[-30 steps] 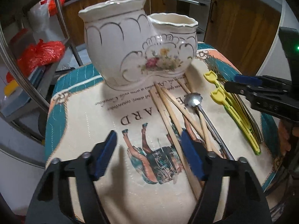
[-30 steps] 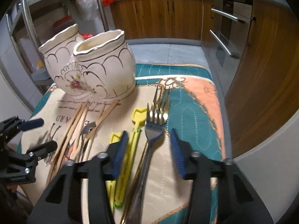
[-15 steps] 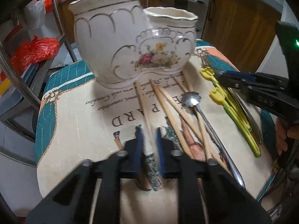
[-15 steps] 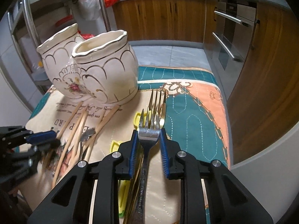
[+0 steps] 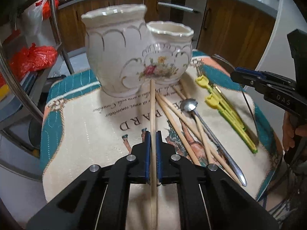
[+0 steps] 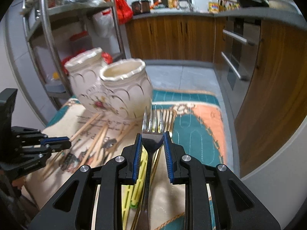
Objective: Organize utensils
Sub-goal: 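Lower the fork into the short cup while the left tool drops the chopstick in the tall cup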
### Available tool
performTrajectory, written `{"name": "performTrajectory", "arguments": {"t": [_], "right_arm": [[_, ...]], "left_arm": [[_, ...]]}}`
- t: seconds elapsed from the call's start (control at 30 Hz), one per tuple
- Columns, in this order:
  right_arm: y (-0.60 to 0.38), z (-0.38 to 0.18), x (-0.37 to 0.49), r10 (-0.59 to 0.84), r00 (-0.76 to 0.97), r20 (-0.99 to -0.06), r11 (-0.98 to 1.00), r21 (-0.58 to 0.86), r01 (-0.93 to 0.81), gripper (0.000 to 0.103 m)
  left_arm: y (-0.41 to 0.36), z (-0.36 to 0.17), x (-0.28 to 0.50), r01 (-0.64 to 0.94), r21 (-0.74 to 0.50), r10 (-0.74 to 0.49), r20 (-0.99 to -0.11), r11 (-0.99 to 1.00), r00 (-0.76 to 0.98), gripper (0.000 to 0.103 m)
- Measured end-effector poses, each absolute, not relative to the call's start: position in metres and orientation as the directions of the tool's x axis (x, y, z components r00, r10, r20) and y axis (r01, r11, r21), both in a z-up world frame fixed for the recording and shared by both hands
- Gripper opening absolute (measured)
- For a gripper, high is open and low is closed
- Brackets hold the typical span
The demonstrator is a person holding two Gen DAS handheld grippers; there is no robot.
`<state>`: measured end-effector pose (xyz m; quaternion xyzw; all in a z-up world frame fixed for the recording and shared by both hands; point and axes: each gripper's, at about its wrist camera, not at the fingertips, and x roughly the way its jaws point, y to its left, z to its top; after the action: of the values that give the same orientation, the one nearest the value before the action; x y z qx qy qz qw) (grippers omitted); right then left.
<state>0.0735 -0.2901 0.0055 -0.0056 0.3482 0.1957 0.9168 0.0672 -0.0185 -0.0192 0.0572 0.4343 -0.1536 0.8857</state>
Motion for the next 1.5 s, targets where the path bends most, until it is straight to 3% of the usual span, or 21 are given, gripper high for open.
{"name": "performTrajectory", "arguments": {"t": [0.63, 1.07, 1.27, 1.5], "right_arm": [[-0.279, 0.064, 0.007, 0.407, 0.845, -0.347, 0.897, -0.020, -0.441, 0.023], [-0.267, 0.078, 0.010, 0.448, 0.825, -0.344, 0.877, -0.007, -0.480, 0.023], [-0.268, 0.095, 0.018, 0.472, 0.817, -0.330, 0.869, 0.018, -0.495, 0.023], [-0.259, 0.125, 0.047, 0.496, 0.821, -0.283, 0.861, 0.038, -0.507, 0.023]], "left_arm": [[-0.005, 0.018, 0.039, 0.349, -0.036, -0.288, -0.644, 0.937, 0.708, 0.006], [0.004, 0.031, 0.032, 0.359, -0.045, -0.317, -0.581, 0.932, 0.749, 0.006], [0.007, 0.070, 0.039, 0.374, -0.026, -0.340, -0.476, 0.927, 0.811, 0.006], [0.025, 0.122, 0.081, 0.355, -0.128, -0.378, -0.329, 0.926, 0.865, 0.006]]}}
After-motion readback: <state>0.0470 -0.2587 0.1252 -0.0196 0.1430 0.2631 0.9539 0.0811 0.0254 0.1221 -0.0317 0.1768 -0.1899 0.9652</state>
